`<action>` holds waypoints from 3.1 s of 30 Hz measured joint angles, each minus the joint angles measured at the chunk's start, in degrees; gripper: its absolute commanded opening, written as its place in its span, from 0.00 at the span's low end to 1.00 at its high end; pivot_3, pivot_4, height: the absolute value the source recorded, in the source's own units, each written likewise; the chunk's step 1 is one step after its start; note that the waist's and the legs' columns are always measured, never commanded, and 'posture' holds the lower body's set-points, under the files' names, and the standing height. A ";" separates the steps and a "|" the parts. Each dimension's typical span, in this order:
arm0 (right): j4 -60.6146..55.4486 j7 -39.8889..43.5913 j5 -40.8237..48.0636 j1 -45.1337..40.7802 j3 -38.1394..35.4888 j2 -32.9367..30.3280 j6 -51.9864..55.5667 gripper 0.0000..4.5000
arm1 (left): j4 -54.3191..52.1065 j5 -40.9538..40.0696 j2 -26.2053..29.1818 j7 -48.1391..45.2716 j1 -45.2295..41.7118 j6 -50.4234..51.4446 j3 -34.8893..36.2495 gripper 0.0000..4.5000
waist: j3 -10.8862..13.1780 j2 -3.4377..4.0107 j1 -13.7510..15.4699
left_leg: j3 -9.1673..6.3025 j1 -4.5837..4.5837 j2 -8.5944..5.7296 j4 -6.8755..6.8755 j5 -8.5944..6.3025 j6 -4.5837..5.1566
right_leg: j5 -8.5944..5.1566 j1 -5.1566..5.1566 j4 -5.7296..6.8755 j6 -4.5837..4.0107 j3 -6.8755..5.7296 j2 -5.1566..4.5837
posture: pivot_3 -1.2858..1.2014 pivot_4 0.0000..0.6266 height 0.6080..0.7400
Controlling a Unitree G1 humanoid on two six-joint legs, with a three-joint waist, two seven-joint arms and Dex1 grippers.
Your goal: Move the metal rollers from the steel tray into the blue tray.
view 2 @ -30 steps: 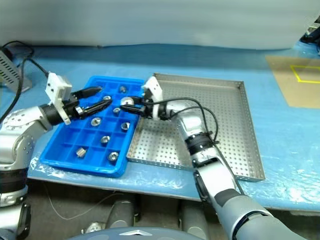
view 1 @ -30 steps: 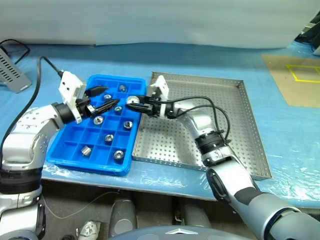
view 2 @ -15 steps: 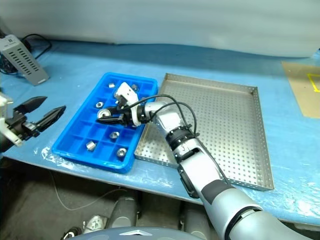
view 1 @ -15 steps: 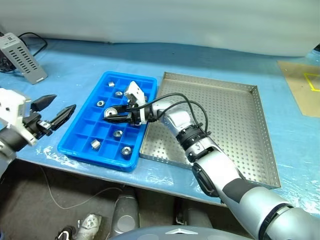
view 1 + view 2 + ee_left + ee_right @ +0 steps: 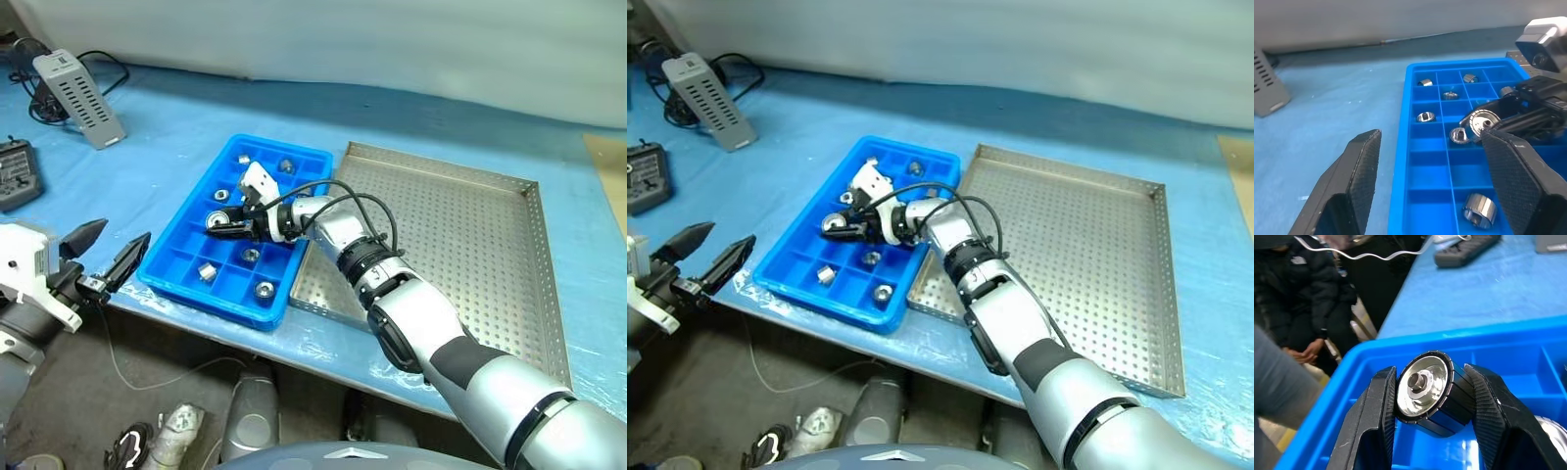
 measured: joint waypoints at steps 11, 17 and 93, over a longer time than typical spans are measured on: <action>5.02 -4.19 -1.95 -1.38 0.30 0.46 -3.50 0.39 | -2.45 -0.29 -2.72 3.99 3.20 -2.45 -1.61 0.76 | 0.01 0.02 3.42 | -0.06 -0.12 -0.02 0.02 -0.01 -0.01 | -0.16 -0.16 0.06 0.30 0.05 0.03 | 0.78 0.24 1.00; 7.63 -7.26 -2.04 -2.92 0.12 0.69 -4.39 0.39 | -3.49 -0.97 -3.28 5.36 4.44 -3.03 -2.79 0.76 | 0.02 0.04 4.91 | -0.08 -0.11 -0.02 0.02 -0.01 -0.02 | -0.19 -0.22 0.15 0.36 0.08 0.04 | 0.79 0.24 1.00; -67.24 -35.60 4.42 46.11 -21.11 -20.30 25.75 0.75 | 67.55 25.90 -11.98 -25.96 -54.66 -23.80 -51.16 0.76 | 0.17 0.26 -15.49 | 0.27 0.73 0.10 1.48 0.06 -0.38 | 0.37 0.63 1.09 -0.22 0.75 0.96 | 0.41 0.24 1.00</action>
